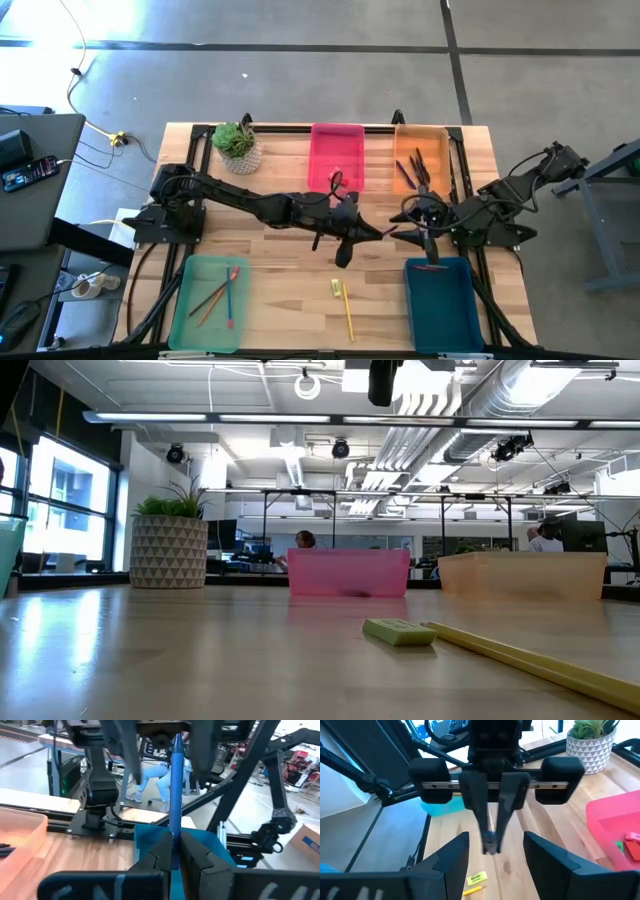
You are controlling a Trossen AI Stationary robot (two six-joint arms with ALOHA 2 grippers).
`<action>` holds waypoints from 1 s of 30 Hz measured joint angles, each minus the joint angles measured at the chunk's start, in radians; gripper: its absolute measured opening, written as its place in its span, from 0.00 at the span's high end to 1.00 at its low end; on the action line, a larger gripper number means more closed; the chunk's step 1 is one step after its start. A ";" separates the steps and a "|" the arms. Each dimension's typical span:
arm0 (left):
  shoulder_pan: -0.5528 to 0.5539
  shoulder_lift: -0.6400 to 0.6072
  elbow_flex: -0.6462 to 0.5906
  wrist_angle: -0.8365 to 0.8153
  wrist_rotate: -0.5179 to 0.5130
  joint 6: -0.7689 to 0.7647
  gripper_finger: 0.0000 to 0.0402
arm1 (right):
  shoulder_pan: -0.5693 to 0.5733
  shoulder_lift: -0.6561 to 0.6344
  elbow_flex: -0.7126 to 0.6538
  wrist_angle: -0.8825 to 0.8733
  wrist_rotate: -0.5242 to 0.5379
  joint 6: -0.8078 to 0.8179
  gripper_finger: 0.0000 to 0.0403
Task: Sort crayons/erasers/pens/pencils in bins
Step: Put the blue crayon into the blue bin
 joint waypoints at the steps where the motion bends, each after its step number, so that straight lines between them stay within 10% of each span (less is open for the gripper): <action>1: 0.003 0.000 0.000 0.000 0.000 0.000 1.00 | 0.000 0.000 0.000 0.002 0.003 -0.002 0.56; 18: 0.019 0.000 0.000 0.006 -0.002 0.000 0.99 | 0.000 0.000 0.000 0.007 0.067 0.024 0.97; 30: 0.020 0.000 0.001 -0.067 -0.017 0.031 0.83 | 0.000 0.000 0.000 -0.083 0.045 0.157 0.99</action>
